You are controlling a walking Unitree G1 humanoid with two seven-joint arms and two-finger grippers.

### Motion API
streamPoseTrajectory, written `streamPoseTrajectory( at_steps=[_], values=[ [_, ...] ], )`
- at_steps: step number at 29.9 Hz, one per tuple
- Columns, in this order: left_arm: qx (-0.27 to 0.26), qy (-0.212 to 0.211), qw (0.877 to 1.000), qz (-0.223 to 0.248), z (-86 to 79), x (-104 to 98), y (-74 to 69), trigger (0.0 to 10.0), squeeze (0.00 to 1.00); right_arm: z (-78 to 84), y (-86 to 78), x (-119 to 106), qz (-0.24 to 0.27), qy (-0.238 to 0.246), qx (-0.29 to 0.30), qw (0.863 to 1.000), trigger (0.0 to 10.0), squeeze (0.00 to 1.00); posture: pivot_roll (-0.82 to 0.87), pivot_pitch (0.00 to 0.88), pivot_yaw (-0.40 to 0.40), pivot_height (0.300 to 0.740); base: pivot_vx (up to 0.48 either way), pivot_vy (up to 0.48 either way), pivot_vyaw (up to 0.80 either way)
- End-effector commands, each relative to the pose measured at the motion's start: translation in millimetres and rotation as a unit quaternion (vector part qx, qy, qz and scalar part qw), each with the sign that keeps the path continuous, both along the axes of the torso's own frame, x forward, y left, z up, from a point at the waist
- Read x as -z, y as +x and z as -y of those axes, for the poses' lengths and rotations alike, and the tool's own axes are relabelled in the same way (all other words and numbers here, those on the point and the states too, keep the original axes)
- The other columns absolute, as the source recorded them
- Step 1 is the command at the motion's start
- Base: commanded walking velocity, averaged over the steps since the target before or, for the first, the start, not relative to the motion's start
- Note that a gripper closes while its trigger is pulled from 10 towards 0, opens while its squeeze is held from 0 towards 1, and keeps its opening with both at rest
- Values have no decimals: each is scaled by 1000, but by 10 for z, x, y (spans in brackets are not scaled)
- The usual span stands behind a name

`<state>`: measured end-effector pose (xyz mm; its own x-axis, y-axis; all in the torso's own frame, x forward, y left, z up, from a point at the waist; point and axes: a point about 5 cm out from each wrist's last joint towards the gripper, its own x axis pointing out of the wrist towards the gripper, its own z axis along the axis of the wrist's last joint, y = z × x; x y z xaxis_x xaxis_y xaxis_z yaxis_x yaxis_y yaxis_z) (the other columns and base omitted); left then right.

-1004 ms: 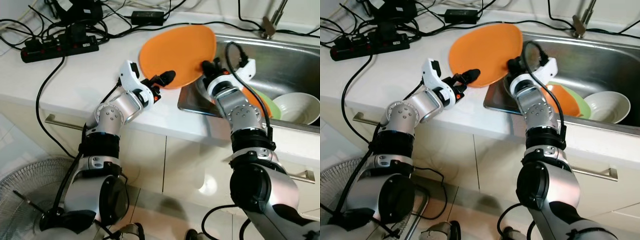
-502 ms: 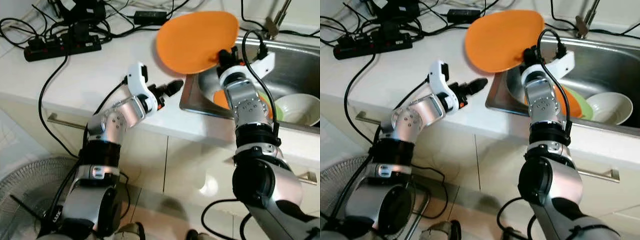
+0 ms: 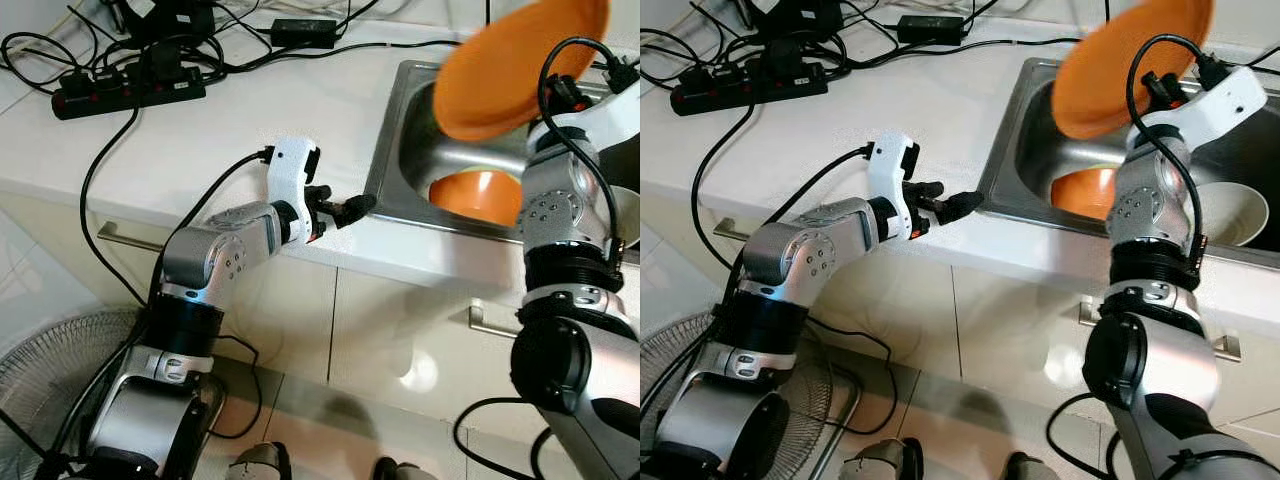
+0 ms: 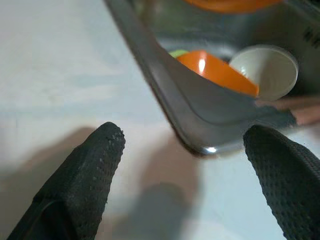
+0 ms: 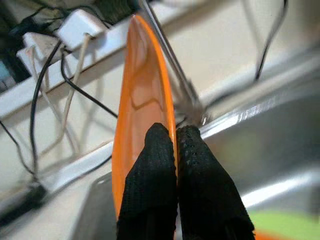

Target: Kitchen organization

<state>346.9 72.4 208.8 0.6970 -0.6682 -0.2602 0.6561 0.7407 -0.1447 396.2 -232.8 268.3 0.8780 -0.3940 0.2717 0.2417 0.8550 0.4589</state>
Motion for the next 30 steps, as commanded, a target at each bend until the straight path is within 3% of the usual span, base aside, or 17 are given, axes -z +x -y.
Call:
streamPoseTrajectory(
  at_steps=[1,4,7,9,13,22,30],
  values=[
    [32,39,998,24,17,-17,-58,10000,0,-6,-20,-57,-3,-90,25,996,10000,0,134,96,35,740,0,0,0],
    [40,51,997,33,12,-30,-77,10000,0,9,3,56,-50,-140,37,988,10000,0,137,91,35,740,0,0,0],
    [38,56,997,34,0,-25,-82,10000,0,12,32,232,-107,-162,36,980,10000,0,139,88,37,740,0,0,0],
    [38,57,997,34,-2,-25,-86,10000,0,8,37,269,-118,-168,35,978,10000,0,141,88,37,740,0,0,0],
    [37,63,997,39,-12,-27,-89,10000,0,-47,60,519,-185,-199,9,962,10000,0,148,82,35,740,0,0,0],
    [42,68,996,39,-17,-14,-113,10000,0,-93,62,740,-236,-219,-10,947,10000,0,153,79,36,740,0,0,0],
    [43,67,996,37,-11,1,-125,10000,0,-151,66,797,-239,-214,-24,947,10000,0,154,83,36,740,0,0,0]
  ],
)
